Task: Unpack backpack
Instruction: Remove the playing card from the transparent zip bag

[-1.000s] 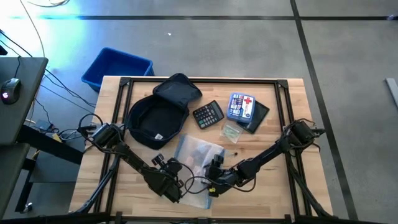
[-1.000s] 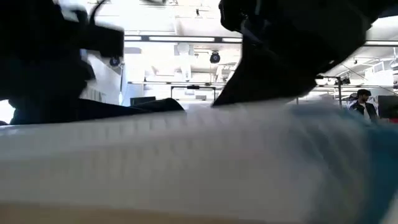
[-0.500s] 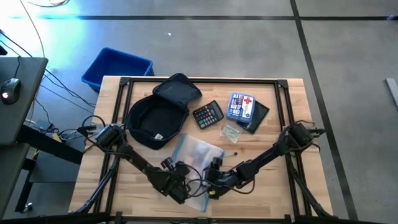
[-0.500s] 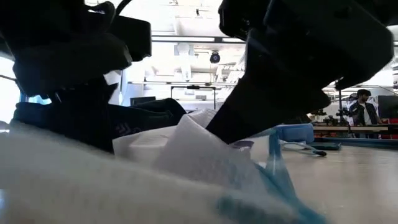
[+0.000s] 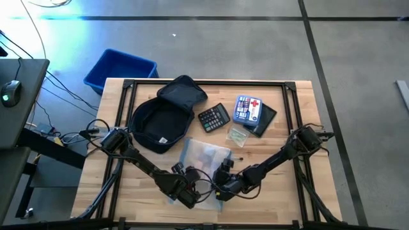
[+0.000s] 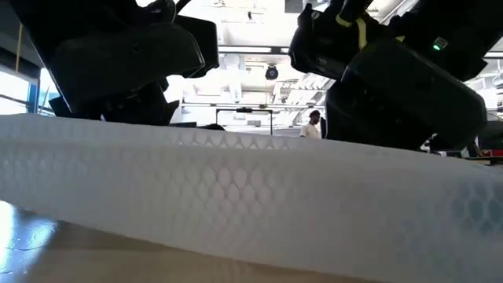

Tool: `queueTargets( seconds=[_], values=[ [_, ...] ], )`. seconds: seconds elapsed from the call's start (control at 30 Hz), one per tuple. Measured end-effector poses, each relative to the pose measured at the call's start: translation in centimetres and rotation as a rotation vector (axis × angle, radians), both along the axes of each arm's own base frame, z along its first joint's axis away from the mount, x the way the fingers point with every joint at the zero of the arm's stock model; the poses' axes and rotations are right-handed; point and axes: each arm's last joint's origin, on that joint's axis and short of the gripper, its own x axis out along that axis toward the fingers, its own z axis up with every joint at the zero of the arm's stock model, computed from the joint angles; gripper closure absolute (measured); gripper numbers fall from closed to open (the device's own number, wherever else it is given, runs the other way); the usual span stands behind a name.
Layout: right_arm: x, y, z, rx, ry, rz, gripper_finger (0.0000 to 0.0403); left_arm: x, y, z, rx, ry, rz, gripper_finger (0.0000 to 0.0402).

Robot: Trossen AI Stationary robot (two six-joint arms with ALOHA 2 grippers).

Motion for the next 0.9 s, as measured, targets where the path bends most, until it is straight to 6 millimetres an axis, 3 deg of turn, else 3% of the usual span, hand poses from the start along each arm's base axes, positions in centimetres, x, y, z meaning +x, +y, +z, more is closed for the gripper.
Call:
queueTargets(
  seconds=[0.13,0.3,0.53,0.9],
  values=[
    [0.0,0.0,-0.1,-0.001,0.014,0.018,0.007,0.0,0.0,0.0,-0.002,0.005,-0.004,0.0402],
    [0.0,-0.4,-0.2,0.034,0.069,0.06,0.0113,-0.3,-0.1,-0.1,0.013,0.026,-0.023,0.0402],
    [-0.5,-0.2,-0.2,0.042,0.115,0.08,0.0115,-1.5,0.7,-0.2,0.082,0.133,0.025,0.0402],
    [-2.3,0.9,2.4,-0.005,0.108,0.134,0.0115,-2.0,1.1,-0.6,0.097,0.152,0.046,0.0402]
  ],
)
